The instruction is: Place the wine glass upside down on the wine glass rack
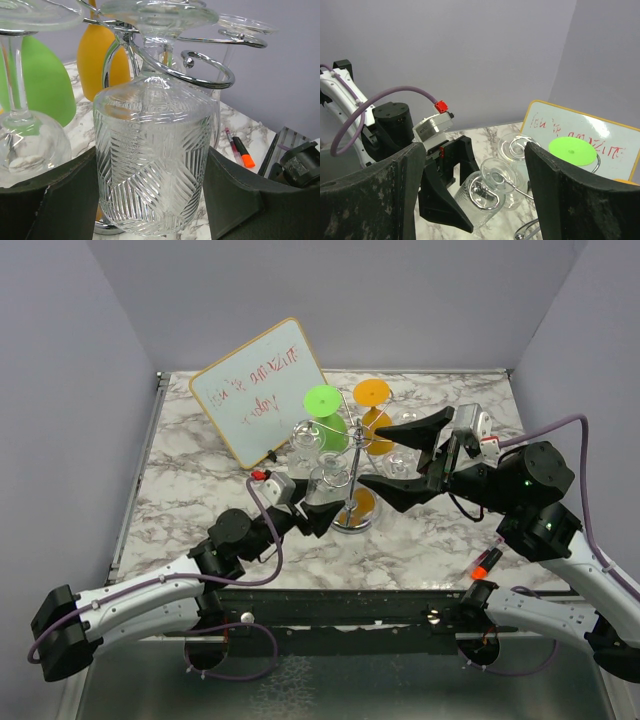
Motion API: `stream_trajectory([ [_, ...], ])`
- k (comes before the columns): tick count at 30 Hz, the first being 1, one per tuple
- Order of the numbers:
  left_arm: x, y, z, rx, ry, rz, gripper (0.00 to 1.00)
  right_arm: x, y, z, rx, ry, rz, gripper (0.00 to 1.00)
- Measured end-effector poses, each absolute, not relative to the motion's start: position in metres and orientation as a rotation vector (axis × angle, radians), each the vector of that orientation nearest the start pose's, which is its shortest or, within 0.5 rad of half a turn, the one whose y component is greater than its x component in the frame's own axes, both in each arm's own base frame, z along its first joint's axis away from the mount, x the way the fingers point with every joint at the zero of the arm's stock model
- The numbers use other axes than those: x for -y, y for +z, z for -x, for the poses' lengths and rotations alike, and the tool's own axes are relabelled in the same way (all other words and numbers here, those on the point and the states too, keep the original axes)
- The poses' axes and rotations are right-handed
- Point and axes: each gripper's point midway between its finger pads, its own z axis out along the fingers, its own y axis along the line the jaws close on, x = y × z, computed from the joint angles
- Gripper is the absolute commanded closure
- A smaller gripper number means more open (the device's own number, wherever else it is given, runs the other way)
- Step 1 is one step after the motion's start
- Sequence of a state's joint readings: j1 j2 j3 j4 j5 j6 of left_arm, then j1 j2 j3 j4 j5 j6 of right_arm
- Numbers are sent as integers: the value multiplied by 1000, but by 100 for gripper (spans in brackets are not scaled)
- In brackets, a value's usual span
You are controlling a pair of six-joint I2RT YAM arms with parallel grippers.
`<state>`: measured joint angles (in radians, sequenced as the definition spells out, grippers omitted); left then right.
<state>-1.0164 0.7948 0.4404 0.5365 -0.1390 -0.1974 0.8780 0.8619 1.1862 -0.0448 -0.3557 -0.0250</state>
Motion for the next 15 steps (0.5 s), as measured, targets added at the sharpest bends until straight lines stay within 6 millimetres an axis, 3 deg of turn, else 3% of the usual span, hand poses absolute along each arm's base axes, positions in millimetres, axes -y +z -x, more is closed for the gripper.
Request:
stream_trajectory([
  [15,281,279,-174,-1308,-947,-578,65,-271,474,-147,-1063,953,868,15],
])
